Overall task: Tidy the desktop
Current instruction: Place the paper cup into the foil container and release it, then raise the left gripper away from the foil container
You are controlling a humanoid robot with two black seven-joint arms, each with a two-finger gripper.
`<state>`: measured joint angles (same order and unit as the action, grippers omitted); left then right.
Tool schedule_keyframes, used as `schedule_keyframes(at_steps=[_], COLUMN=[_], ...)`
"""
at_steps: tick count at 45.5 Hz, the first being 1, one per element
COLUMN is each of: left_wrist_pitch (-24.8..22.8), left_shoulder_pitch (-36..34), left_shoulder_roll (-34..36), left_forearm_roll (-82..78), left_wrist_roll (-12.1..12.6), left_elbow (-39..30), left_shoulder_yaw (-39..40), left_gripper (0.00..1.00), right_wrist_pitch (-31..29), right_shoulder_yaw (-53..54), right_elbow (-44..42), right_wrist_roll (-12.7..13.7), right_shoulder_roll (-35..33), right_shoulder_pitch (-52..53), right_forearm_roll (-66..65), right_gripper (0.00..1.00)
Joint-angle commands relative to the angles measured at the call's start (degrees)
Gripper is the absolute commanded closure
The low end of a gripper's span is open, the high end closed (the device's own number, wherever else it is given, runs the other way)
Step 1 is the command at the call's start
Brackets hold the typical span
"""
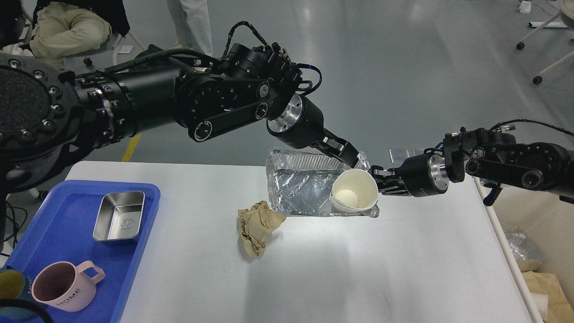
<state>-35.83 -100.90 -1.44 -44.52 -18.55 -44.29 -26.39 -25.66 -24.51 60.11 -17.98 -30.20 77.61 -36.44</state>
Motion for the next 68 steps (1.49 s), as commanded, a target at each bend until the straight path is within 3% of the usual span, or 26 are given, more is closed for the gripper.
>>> schedule_keyframes(at_steps=[1,18,34,46,54,55,57,68], left_wrist_pitch=[-0.1,-2.3,-8.5,-4.4,0.7,2.6,3.6,3.3], left_shoulder_pitch=[-0.4,-3.0,-3.8,1.8,5.1,5.5,5.5,4.2], left_shoulder_roll=[0.2,6.4,23.7,38.1,44.7,47.4,49.1,56.4], left_forearm_roll=[1.2,1.3,0.8,-8.5,-18.1,-23.2,-26.7,-32.6], left_wrist_roll=[-0.1,-0.5,0.0,-0.2,-0.3,-0.3,-0.3,-0.3], left_elbow=[0.0,-1.2,-3.3,-5.5,-14.0,-20.2,-24.8,-36.7], left_shoulder_yaw=[0.0,0.6,0.1,-0.1,0.0,0.1,0.2,0.3], left_gripper=[0.19,0.15,0.14,0.14,0.15,0.17,0.17,0.17], right_wrist_pitch=[0.0,0.0,0.1,0.1,0.3,0.2,0.3,0.3], right_shoulder_yaw=[-0.1,-1.9,-3.3,-3.3,-3.3,-3.3,-3.3,-3.4], right_elbow=[-0.1,-0.3,-0.6,-0.7,-0.8,-0.8,-0.8,-0.7], right_wrist_roll=[0.0,0.1,0.1,0.1,0.1,0.1,0.1,0.1], right_shoulder_roll=[-0.1,-0.7,-0.7,-0.6,-0.4,-0.4,-0.5,-0.6], right_shoulder_pitch=[-0.1,-0.6,-0.7,-1.2,-1.2,-1.3,-1.3,-1.6], right_forearm_roll=[0.0,0.0,-0.1,-0.1,-0.1,-0.1,-0.1,-0.1], right_gripper=[1.00,1.00,1.00,1.00,1.00,1.00,1.00,1.00])
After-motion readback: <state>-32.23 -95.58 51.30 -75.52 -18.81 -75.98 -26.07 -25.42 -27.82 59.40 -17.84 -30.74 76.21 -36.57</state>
